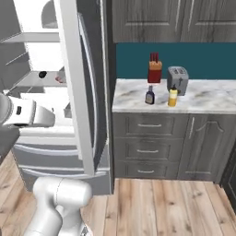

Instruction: Place the mustard and condiment bottle from the counter to the top shelf of the fridge. If the existing items in the fridge are on the top shelf, move them to other shelves.

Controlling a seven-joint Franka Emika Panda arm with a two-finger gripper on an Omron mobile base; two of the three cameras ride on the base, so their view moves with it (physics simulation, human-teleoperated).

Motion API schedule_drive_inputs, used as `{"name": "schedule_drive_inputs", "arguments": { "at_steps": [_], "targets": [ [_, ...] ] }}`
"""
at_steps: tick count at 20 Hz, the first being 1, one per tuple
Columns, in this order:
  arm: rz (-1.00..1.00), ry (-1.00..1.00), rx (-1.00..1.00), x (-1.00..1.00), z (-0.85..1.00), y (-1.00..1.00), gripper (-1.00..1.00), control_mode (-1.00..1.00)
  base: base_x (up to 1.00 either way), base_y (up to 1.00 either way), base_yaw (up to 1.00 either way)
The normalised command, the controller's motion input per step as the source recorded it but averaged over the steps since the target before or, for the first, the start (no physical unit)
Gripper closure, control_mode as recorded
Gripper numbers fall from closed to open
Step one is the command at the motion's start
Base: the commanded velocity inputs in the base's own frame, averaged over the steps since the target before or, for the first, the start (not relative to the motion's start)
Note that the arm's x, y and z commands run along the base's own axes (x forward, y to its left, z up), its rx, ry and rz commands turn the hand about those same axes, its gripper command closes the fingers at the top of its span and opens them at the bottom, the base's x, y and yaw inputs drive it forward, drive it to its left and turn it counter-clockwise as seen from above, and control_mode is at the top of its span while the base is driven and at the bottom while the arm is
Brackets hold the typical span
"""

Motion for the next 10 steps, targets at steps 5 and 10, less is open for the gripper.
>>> {"name": "schedule_drive_inputs", "arguments": {
  "at_steps": [5, 10],
  "targets": [
    [0.0, 0.0, 0.0, 0.0, 0.0, 0.0, -1.0, 1.0, 0.77, -1.0, -0.27],
    [0.0, 0.0, 0.0, 0.0, 0.0, 0.0, -1.0, 1.0, 0.83, -1.0, -0.13]
  ]
}}
